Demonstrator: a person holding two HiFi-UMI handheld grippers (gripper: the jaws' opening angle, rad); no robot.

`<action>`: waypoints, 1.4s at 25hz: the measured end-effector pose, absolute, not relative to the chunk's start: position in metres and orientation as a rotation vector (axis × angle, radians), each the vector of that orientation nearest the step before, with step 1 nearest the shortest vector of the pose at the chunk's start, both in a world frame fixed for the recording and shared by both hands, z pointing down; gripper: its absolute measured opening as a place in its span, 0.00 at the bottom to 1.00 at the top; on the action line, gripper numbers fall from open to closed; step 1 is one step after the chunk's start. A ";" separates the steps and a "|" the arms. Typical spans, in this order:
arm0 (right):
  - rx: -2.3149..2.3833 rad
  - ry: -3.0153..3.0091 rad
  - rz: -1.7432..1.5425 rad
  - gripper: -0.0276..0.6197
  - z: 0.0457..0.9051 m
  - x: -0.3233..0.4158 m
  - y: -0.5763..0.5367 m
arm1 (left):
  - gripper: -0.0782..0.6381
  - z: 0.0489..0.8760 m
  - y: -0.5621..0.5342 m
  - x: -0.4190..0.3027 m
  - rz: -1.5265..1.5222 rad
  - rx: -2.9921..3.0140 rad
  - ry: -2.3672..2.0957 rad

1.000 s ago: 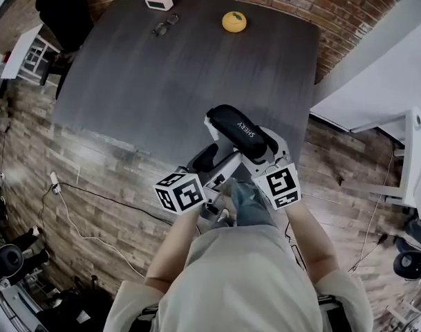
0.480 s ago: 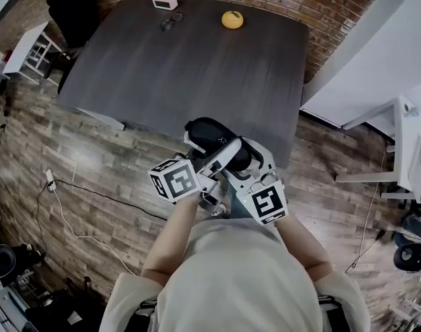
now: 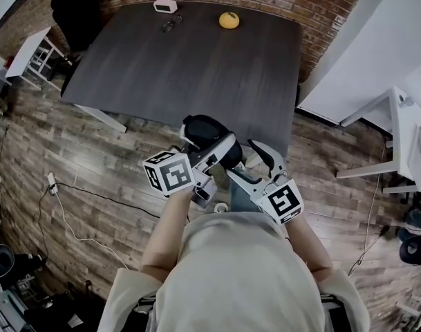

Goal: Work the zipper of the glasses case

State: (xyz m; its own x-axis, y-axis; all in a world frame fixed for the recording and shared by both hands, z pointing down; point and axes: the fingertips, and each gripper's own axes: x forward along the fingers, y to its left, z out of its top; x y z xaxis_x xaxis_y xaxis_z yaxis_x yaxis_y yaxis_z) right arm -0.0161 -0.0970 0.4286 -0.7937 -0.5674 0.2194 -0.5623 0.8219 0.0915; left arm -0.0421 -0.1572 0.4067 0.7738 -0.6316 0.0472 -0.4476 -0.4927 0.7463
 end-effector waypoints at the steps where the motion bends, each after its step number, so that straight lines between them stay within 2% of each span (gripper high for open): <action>1: 0.855 -2.759 -0.021 0.58 0.427 -0.008 -0.094 | 0.49 0.406 -0.154 -0.042 -0.273 2.196 -0.788; 7: 0.776 -2.753 -0.022 0.57 0.376 0.018 -0.102 | 0.49 0.418 -0.136 -0.027 -0.102 2.299 -0.753; 12: 0.509 -2.653 -0.006 0.53 0.348 -0.017 -0.115 | 0.49 0.434 -0.114 0.000 0.093 2.395 -0.703; 17: 0.131 -2.402 -0.066 0.51 0.366 -0.066 -0.107 | 0.49 0.449 -0.094 0.026 0.310 2.495 -0.664; 24: -0.267 -2.071 0.147 0.45 0.400 -0.071 -0.089 | 0.49 0.464 -0.077 0.042 0.514 2.588 -0.643; 29: -0.419 -1.935 0.126 0.35 0.408 -0.065 -0.070 | 0.49 0.473 -0.070 0.042 0.633 2.637 -0.611; 35: -0.541 -1.881 0.031 0.16 0.411 -0.062 -0.052 | 0.49 0.479 -0.066 0.043 0.662 2.636 -0.561</action>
State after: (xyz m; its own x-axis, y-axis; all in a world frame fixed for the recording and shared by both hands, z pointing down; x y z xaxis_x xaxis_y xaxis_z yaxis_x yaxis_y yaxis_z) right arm -0.0622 -0.0522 0.4115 -0.2715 0.3807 0.8839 0.3512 0.8943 -0.2774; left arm 0.0430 -0.0665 0.4786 0.8108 -0.2860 0.5107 -0.4570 -0.8544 0.2471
